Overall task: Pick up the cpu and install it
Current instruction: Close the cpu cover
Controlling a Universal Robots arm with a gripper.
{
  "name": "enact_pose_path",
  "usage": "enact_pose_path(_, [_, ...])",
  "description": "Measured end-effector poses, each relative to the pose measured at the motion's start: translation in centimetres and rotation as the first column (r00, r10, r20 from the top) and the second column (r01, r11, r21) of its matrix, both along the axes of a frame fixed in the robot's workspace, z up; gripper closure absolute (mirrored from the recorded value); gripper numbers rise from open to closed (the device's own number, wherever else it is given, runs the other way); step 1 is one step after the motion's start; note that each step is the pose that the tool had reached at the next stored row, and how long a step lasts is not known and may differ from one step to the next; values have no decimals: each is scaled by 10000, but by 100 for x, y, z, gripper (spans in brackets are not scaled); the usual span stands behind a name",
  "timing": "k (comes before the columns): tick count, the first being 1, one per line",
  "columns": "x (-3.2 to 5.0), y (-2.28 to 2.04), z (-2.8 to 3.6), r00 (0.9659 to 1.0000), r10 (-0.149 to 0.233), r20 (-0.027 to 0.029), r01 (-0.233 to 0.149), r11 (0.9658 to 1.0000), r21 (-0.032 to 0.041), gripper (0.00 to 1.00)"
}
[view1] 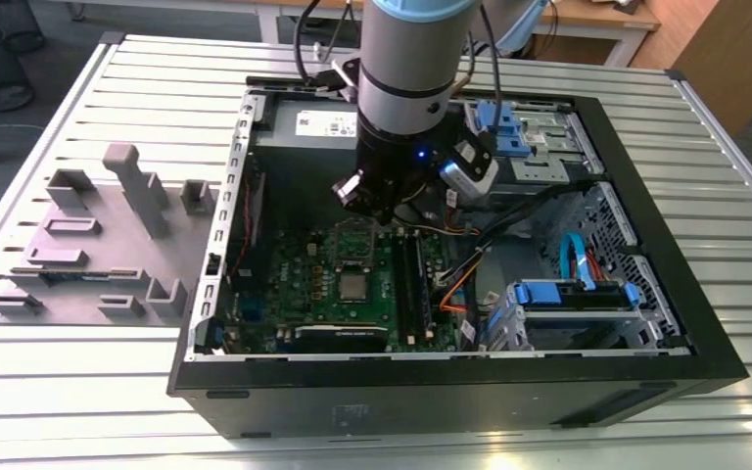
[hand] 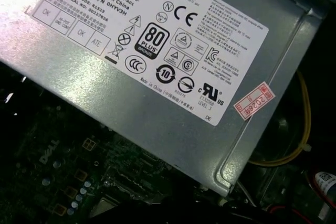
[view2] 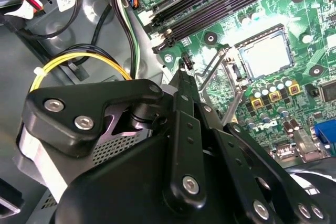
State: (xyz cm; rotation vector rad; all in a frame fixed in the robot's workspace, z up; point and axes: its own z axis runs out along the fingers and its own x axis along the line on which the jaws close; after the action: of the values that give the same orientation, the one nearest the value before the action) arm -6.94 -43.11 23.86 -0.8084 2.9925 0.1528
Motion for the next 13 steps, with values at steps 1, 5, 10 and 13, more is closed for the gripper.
enact_pose_path(1, [6, 0, 0, 10000, 12, -7, -12, 10000, -1, 89])
enact_pose_path(5, [27, 0, -1, 9999, 119, -33, -119, 9999, -24, 89])
enact_pose_path(10, [27, 0, -1, 9981, 623, -37, -623, 9980, -109, 89])
enact_pose_path(13, [28, 0, -4, 9970, 779, -42, -780, 9968, -164, 89])
